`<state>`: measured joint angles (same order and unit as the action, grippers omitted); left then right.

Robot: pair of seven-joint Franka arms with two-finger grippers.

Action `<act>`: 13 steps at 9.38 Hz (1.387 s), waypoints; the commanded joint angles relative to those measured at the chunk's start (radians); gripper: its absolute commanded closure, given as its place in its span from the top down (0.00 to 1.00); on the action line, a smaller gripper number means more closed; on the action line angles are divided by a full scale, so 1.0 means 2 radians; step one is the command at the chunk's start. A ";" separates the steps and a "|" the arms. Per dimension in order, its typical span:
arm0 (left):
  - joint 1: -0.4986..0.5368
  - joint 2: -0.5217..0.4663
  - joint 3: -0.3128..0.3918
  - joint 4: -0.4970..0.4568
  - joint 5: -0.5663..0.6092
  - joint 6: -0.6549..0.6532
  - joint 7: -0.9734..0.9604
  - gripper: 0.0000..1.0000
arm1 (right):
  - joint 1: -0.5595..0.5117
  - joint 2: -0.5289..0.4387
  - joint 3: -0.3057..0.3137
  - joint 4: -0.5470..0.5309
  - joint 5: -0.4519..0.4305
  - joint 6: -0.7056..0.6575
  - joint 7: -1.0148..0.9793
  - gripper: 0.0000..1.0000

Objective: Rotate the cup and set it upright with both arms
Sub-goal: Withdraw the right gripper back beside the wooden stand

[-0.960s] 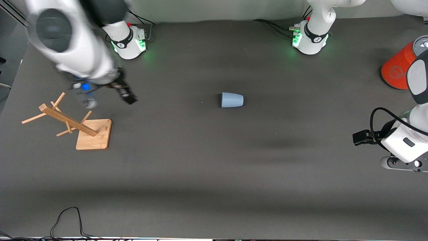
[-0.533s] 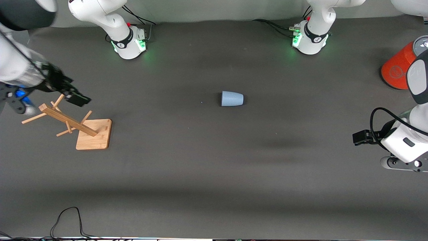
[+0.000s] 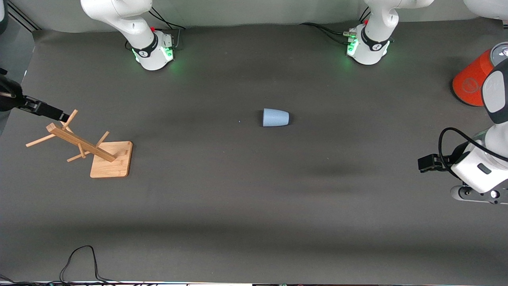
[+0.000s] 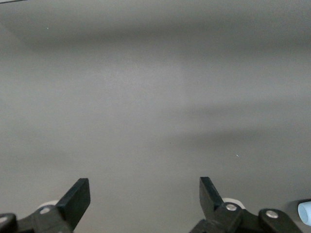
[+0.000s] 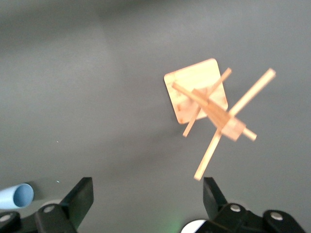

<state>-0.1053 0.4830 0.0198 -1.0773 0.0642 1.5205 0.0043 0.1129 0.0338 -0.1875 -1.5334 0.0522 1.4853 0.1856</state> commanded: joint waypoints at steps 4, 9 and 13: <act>-0.005 -0.077 0.002 -0.114 -0.010 0.033 -0.004 1.00 | 0.004 -0.005 0.012 -0.011 -0.011 0.056 -0.123 1.00; -0.192 -0.058 0.000 -0.137 0.008 0.033 -0.212 1.00 | -0.041 -0.003 0.056 -0.012 -0.011 0.057 -0.123 1.00; -0.341 0.103 0.003 -0.017 0.109 0.010 -0.327 1.00 | -0.038 -0.002 0.055 -0.012 -0.012 0.057 -0.123 1.00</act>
<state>-0.6851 0.5374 -0.0025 -1.2970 0.2146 1.5979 -0.6058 0.0458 0.0361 -0.0842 -1.5489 0.0389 1.5883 -0.0413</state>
